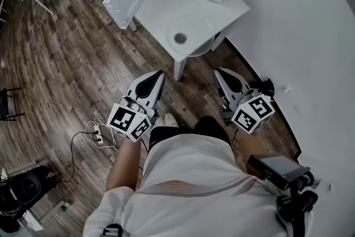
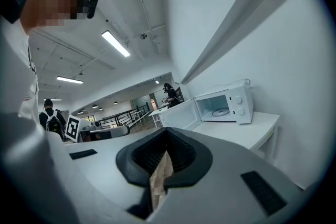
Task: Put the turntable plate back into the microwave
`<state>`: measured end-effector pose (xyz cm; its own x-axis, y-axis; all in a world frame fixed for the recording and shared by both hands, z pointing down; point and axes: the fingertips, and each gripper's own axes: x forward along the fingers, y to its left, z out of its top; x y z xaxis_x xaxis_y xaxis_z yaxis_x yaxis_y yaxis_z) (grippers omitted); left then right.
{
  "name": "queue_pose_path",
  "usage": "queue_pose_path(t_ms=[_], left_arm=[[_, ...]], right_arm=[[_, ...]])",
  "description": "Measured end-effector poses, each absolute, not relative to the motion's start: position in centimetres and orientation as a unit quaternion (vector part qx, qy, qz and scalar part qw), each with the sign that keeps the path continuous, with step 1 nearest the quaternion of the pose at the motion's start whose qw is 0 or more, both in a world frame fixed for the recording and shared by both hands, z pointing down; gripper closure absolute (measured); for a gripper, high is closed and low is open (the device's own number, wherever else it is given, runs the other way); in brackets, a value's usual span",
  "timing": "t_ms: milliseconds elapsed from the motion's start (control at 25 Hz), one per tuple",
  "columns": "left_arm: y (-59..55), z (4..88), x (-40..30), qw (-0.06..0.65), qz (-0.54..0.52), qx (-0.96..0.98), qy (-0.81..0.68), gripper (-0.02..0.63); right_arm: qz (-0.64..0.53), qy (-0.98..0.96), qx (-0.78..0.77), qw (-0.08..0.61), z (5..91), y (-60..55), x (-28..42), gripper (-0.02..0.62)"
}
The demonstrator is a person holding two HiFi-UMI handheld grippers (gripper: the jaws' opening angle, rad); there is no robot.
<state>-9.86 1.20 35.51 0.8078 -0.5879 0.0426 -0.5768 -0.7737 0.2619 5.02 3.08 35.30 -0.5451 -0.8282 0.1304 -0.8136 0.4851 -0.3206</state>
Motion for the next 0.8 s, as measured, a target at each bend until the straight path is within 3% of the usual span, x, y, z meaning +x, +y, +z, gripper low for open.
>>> queue_pose_path(t_ms=[800], left_arm=[[-9.3, 38.9, 1.4, 0.163, 0.001, 0.93, -0.331, 0.595]], right_arm=[[-0.244, 0.862, -0.442, 0.048, 40.0, -9.2, 15.9, 0.603]])
